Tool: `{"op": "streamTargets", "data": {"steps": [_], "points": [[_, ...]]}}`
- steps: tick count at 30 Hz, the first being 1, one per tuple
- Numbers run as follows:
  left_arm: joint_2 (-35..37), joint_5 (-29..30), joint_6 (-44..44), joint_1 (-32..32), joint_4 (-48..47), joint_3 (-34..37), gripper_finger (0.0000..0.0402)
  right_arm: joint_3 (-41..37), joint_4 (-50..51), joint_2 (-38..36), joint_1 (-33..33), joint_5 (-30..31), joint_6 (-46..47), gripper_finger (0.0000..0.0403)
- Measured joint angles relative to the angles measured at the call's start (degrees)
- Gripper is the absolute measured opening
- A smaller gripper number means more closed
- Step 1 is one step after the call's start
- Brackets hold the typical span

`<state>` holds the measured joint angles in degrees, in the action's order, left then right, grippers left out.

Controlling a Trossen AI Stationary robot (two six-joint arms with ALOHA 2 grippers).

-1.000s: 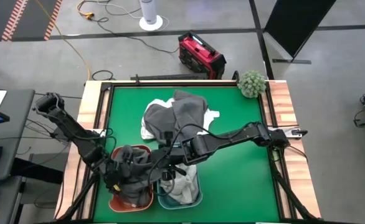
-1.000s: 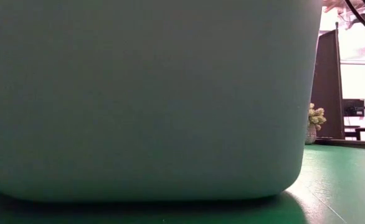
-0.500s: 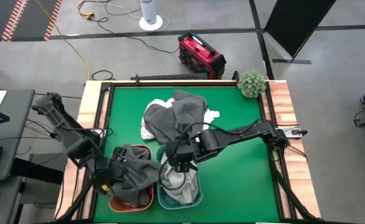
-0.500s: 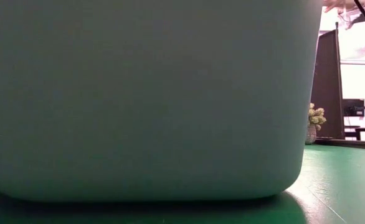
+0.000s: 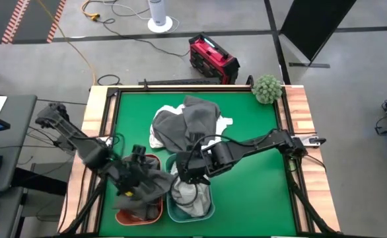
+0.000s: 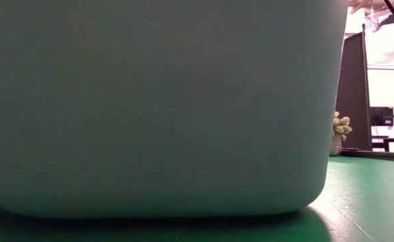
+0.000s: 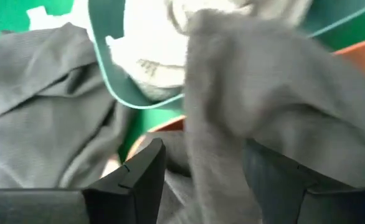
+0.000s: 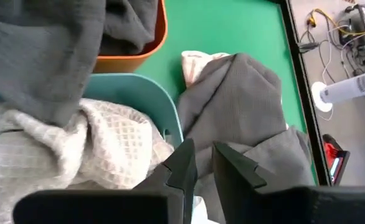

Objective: Sort towels by color in basket
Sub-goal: Put the bottom black towel into the orange bin

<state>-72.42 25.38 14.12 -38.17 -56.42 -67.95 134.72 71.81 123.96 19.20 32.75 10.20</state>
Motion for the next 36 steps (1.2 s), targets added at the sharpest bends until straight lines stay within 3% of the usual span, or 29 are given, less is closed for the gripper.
{"op": "streamTargets", "data": {"steps": [5,15,20,28,33,36], "points": [[-4.84,-2.64,-1.51,2.78,3.92,6.92,0.0199,0.00,1.37,-0.02,1.57,0.20,0.66,0.0086],[-7.26,-11.16,-2.65,6.24,23.44,21.99,0.0199,0.00,3.02,-0.07,4.73,4.96,2.34,0.0086],[-4.43,-11.69,-4.58,6.76,19.34,19.94,0.0199,0.00,3.08,-0.07,4.72,5.03,3.34,0.0086],[6.49,-10.07,-6.53,5.98,9.12,11.93,0.0199,0.00,2.99,-0.07,3.89,5.03,3.50,0.0086],[13.19,-10.63,-5.28,5.34,14.66,11.70,0.0199,0.00,2.99,-0.07,3.89,5.02,4.01,0.0086],[14.11,-14.83,-5.10,3.71,21.33,12.20,0.0199,0.00,3.04,-0.07,3.89,5.01,4.42,0.0086]]}}
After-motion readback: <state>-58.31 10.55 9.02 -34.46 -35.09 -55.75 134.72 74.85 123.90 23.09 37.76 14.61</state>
